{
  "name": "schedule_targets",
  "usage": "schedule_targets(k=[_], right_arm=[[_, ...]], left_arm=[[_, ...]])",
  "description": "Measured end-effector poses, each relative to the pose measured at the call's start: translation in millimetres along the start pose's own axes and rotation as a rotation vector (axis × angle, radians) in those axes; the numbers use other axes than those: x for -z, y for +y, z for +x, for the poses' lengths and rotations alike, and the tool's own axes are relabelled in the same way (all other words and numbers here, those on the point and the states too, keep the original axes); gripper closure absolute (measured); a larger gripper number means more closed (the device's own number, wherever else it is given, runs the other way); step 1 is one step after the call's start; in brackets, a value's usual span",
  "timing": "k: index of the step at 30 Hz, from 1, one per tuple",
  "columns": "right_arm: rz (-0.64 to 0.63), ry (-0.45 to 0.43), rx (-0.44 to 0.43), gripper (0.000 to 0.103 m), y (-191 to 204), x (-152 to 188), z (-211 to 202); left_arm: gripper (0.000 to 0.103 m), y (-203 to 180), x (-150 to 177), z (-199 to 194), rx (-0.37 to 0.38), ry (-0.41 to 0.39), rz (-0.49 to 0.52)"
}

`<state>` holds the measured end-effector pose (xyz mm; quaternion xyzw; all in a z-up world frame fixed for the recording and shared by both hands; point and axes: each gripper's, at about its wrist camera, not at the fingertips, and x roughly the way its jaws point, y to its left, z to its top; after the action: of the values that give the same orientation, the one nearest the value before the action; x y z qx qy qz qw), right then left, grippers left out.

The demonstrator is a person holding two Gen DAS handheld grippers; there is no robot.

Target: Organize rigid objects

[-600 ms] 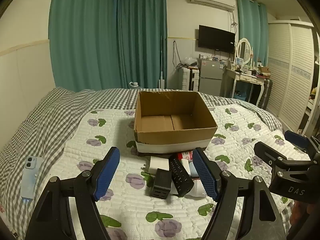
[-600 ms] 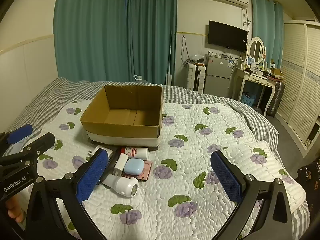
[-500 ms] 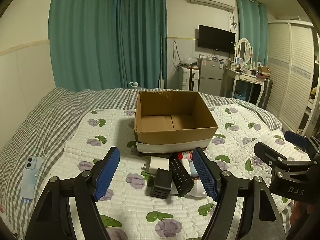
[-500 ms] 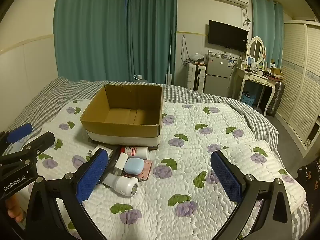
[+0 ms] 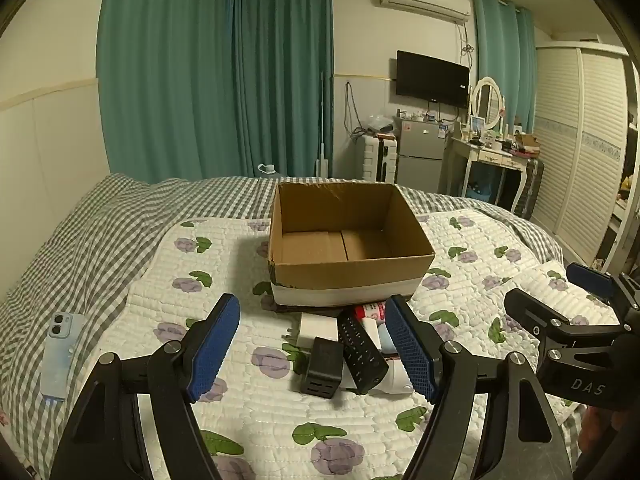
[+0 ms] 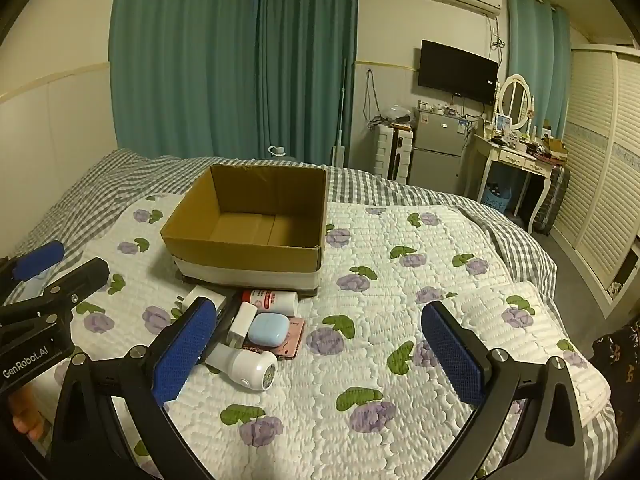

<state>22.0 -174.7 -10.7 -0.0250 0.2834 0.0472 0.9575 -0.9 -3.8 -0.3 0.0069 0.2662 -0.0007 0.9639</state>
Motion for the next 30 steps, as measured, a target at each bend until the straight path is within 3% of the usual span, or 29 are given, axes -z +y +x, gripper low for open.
schedule_targets(k=[30], right_arm=[[-0.002,0.011,0.004,0.0,1.0,-0.6,1.6]], left_arm=[[0.025,1.7,0.3,0.4,0.0,-0.004,-0.003]])
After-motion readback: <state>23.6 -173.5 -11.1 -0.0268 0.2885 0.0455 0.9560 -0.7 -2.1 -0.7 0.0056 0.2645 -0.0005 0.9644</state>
